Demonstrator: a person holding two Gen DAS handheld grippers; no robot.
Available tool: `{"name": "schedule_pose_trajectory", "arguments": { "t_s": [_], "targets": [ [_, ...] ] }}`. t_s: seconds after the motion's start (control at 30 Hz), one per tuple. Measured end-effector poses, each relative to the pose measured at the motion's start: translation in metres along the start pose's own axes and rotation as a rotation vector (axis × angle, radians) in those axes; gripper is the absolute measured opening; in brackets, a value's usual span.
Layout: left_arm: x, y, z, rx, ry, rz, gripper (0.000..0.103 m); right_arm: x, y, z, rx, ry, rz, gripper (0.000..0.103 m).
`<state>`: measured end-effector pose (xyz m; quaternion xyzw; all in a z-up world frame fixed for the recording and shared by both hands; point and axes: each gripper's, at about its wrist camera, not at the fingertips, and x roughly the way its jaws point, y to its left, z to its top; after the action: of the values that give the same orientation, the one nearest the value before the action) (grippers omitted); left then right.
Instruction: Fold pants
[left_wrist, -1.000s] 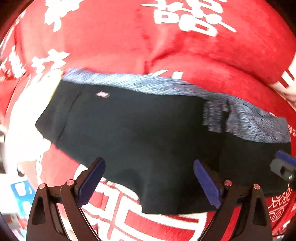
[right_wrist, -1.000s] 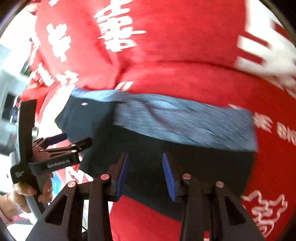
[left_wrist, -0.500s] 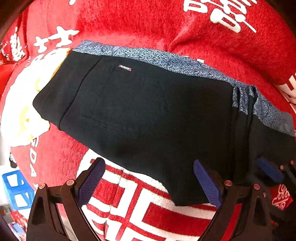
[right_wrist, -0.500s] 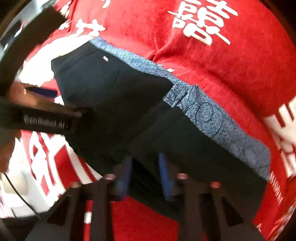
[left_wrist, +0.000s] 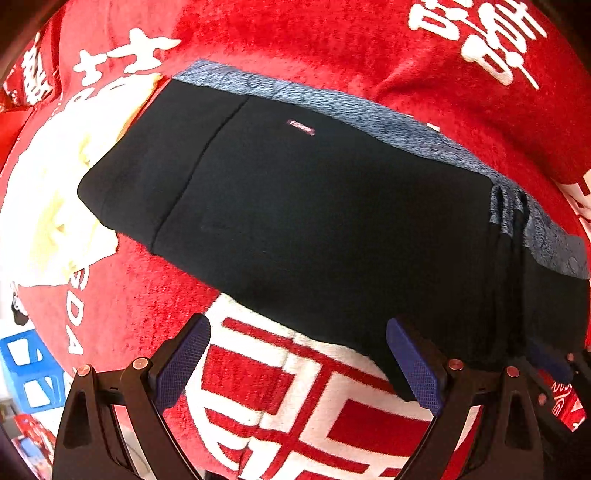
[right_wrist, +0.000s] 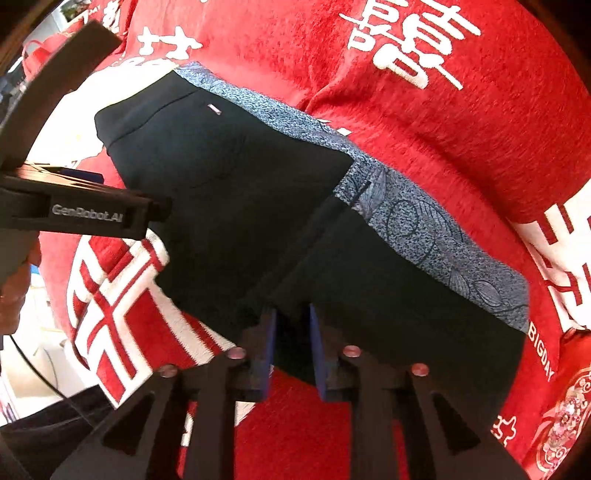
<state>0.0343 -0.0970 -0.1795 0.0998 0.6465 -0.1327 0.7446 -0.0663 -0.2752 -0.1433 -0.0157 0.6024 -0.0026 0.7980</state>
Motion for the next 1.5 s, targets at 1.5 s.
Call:
{"name": "schedule_pose_trajectory", "arguments": {
  "t_s": [1.5],
  "targets": [
    [-0.004, 0.116, -0.009, -0.190, -0.035, -0.173, 0.097, 0.025, 0.010, 0.027, 0.289, 0.081, 0.024, 0.073]
  ]
}}
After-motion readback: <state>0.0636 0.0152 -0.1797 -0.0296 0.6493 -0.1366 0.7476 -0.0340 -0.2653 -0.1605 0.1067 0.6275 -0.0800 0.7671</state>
